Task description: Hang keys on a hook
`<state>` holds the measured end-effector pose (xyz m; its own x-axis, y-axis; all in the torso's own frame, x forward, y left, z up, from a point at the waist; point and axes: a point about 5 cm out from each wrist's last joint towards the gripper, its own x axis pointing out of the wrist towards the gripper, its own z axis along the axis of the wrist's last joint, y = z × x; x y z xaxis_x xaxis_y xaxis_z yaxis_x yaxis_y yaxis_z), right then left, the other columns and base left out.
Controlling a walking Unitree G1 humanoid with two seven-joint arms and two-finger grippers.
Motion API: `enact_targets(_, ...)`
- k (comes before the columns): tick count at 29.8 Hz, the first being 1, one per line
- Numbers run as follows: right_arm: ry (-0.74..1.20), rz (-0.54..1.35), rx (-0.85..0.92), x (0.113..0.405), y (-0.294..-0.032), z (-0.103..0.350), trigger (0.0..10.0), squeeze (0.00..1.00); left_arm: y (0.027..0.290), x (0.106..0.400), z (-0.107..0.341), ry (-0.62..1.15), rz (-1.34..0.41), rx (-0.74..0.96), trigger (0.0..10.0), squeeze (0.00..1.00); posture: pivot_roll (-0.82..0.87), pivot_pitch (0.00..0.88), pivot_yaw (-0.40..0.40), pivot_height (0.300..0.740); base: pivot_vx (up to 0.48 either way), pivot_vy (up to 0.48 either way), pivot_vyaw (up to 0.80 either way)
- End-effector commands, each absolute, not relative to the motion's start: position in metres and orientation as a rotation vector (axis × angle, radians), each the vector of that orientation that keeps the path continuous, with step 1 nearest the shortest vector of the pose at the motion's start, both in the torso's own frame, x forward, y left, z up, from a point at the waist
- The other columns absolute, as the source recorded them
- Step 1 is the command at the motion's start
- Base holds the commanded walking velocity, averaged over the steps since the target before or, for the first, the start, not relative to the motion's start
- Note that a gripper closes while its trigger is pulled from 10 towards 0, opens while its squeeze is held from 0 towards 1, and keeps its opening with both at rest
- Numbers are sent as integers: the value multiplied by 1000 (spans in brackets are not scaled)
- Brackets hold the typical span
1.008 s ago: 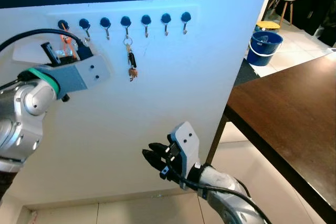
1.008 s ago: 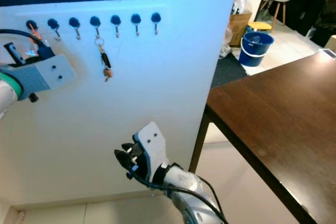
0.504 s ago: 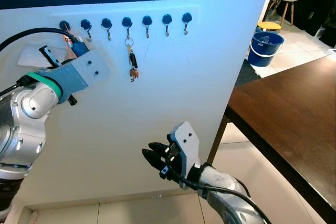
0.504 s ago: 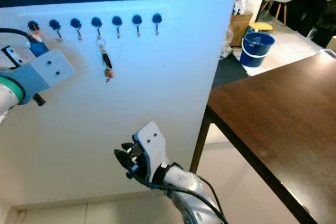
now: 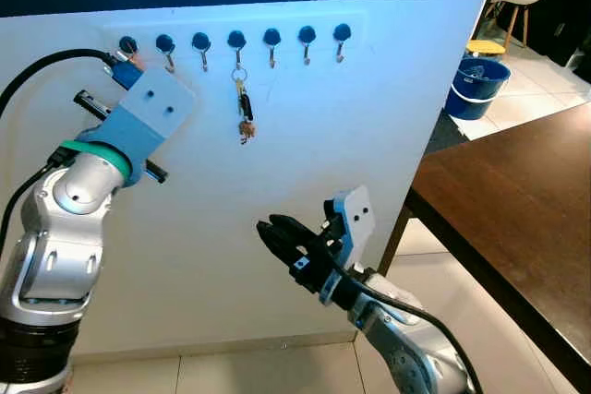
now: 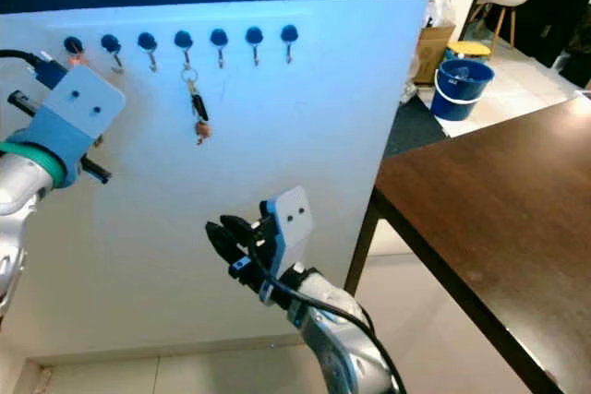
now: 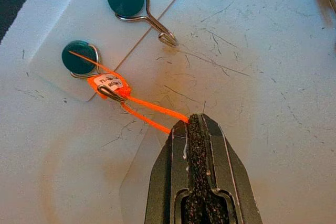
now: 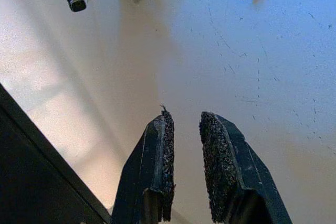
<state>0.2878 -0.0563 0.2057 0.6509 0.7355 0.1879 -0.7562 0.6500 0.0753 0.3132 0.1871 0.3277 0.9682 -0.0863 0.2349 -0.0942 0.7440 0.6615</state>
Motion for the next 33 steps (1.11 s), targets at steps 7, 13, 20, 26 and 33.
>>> enact_targets(7, -170, 872, 188, 283, -52, 209, 10000, 0, 173, 318, 309, -198, -100, 620, 10000, 0, -150, 145, 133, 740, 0, 0, 0)
enact_targets(13, -225, 964, 275, 274, -50, 220, 10000, 0, 172, 318, 309, -203, -102, 620, 10000, 0, -150, 145, 133, 740, 0, 0, 0)
enact_targets(20, -257, 932, 287, 275, -52, 224, 10000, 0, 171, 319, 309, -201, -118, 580, 10000, 1000, -150, 145, 136, 740, 0, 0, 0)
enact_targets(26, -252, 893, 279, 279, -55, 222, 10000, 0, 171, 319, 313, -214, -112, 556, 10000, 0, -150, 145, 136, 740, 0, 0, 0)
enact_targets(33, -236, 882, 279, 280, -56, 220, 10000, 0, 170, 316, 316, -233, -144, 487, 10000, 1000, -150, 145, 136, 740, 0, 0, 0)
